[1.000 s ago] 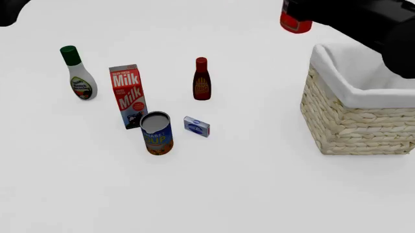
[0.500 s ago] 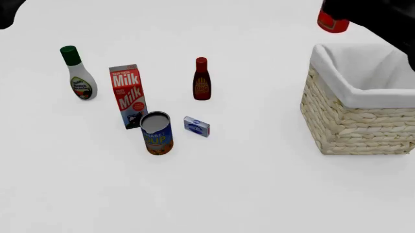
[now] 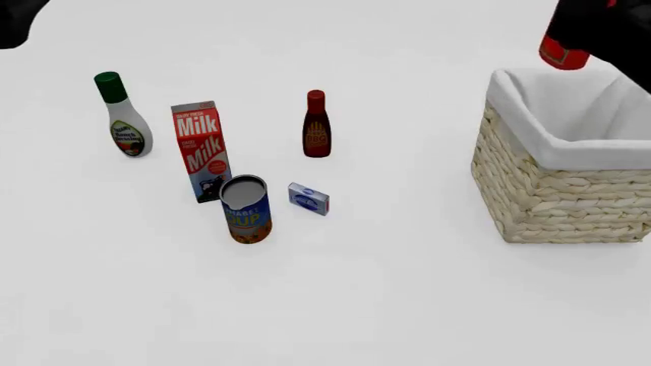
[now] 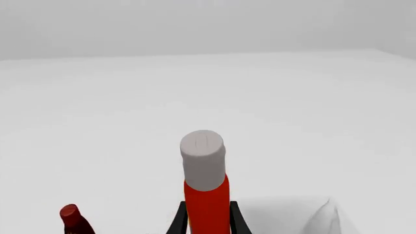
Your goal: Pick the ketchup and place it in the basket.
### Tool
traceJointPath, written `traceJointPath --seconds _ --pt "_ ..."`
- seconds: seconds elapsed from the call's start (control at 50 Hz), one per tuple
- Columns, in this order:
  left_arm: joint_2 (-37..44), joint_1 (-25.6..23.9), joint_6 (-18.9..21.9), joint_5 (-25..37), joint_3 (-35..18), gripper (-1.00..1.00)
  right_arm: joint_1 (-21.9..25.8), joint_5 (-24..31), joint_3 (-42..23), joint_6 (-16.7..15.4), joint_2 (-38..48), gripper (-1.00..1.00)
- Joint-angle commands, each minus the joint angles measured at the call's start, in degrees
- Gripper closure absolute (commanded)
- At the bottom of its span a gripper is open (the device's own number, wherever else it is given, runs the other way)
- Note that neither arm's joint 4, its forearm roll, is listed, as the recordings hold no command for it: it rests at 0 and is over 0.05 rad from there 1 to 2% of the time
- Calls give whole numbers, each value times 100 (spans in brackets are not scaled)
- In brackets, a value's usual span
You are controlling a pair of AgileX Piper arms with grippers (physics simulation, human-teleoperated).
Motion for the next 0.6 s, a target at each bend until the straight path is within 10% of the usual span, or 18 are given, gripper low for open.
traceJointPath --seconds 0.02,0.6 --pt "14 -54 -29 -35 17 -100 -273 -171 242 147 -100 100" --pt "128 -129 -23 -68 -69 -100 -804 -698 614 207 222 100"
